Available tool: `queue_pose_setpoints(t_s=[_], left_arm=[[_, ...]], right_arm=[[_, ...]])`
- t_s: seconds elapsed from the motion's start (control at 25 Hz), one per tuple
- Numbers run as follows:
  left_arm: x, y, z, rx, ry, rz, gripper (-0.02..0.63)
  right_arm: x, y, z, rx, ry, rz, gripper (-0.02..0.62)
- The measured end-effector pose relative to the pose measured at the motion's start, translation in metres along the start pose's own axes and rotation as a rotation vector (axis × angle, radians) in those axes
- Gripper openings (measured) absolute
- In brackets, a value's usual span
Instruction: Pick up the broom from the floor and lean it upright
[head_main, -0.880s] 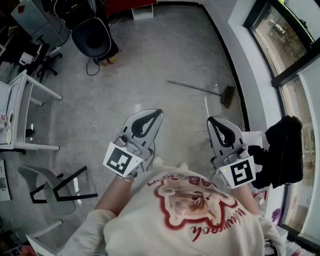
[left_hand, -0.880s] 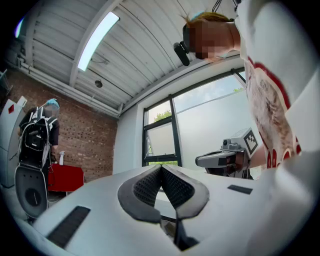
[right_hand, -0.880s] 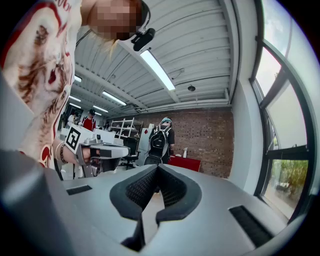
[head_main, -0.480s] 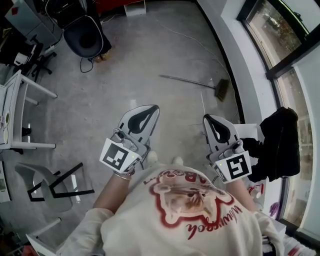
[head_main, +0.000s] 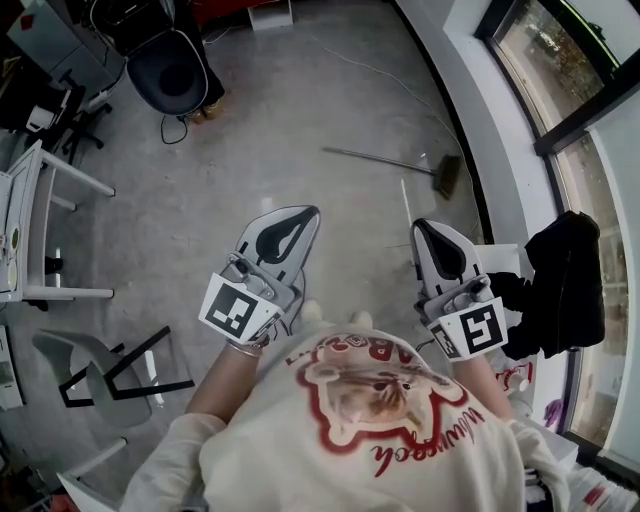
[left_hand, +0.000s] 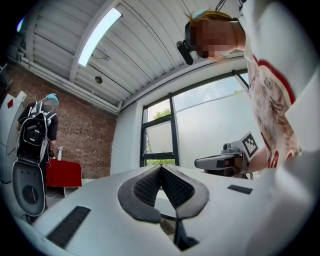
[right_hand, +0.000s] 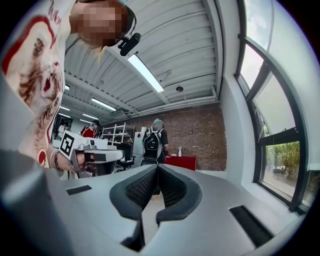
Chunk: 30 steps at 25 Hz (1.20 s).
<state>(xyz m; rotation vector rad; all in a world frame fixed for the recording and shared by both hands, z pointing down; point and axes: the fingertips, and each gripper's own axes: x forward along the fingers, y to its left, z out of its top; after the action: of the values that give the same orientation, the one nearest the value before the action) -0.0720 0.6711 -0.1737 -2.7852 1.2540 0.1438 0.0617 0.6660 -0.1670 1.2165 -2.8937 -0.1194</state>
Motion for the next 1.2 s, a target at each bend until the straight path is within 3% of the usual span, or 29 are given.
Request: queue_pose_setpoints(t_s=[0.2, 0.32, 0.52, 0.72, 1.2], left_arm=[[-0.017, 0.02, 0.0, 0.004, 0.007, -0.007, 0.017], [-0.023, 0.034, 0.0, 0.022, 0.007, -0.024, 0.016], [-0.024, 0.049, 0.006, 0.011, -0.019, -0.047, 0.017], [-0.026, 0.061, 0.002, 0.016, -0.014, -0.093, 0.017], [0.002, 0.097, -0.014, -0.005, -0.004, -0.094, 0.016]], right_arm=[[0.018, 0.002, 0.013, -0.108, -0.006, -0.023, 0.025], [0.043, -0.007, 0.043, -0.089, -0.068, -0.032, 0.025], [0.071, -0.018, 0.088, -0.024, -0.192, -0.119, 0.025], [0.082, -0.007, 0.076, -0.029, -0.173, -0.177, 0.025], [0.101, -0.011, 0.024, -0.074, -0.074, -0.107, 0.025]])
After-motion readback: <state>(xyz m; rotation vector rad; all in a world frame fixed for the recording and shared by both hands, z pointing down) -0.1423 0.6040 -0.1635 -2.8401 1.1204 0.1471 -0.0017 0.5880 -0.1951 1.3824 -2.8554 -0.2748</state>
